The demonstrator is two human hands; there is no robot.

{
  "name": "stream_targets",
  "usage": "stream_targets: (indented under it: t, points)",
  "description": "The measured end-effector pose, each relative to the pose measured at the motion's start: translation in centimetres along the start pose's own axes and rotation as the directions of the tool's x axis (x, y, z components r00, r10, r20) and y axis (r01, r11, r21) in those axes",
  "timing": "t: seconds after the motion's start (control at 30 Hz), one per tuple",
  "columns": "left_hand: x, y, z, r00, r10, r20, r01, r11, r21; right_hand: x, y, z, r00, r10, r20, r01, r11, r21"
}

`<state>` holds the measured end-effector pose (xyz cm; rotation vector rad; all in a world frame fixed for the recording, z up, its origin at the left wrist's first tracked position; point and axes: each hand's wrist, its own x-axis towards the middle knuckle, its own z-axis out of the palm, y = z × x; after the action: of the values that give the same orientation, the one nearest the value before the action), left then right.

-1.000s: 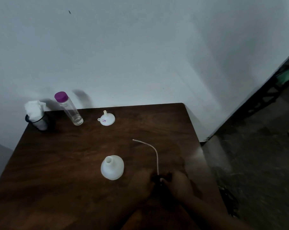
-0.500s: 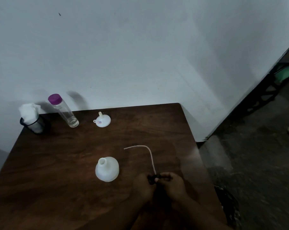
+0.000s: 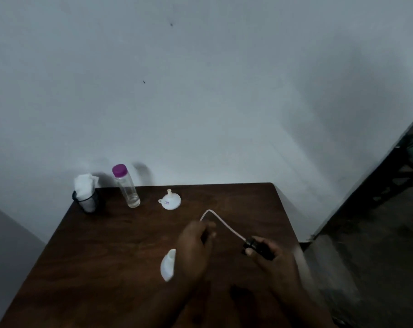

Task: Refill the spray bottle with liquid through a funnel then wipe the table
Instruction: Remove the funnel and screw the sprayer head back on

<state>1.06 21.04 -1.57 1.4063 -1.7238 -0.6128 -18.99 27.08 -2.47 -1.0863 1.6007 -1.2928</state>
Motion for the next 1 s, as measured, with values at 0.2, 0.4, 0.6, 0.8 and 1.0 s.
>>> stream_targets:
  t: [0.2, 0.4, 0.6, 0.8, 1.0]
  points:
    - [7.0, -2.4, -8.2, 0.972, 0.195, 0.13, -0.224, 0.934, 0.277, 1.7, -4.9, -0.5, 0.965, -0.225, 0.135, 0.251, 0.942, -0.223]
    - [7.9, -3.8, -10.8, 0.914, 0.291, 0.284, -0.368, 0.888, 0.275, 2.3, -8.3, -0.1, 0.897, -0.323, 0.301, 0.408, 0.866, -0.288]
    - [6.1, -5.2, -11.6, 0.928, 0.279, 0.246, -0.346, 0.89, 0.297, 2.3, -8.8, 0.6, 0.867, -0.327, 0.375, 0.452, 0.833, -0.319]
    - [4.6, -6.1, -12.2, 0.926, 0.275, 0.259, -0.349, 0.886, 0.306, 2.1, -8.6, 0.3, 0.864, -0.292, 0.411, 0.448, 0.817, -0.362]
    - [3.2, -6.5, -11.4, 0.923, 0.256, 0.287, -0.339, 0.893, 0.297, 2.0, -8.1, -0.1, 0.865, -0.245, 0.437, 0.438, 0.795, -0.42]
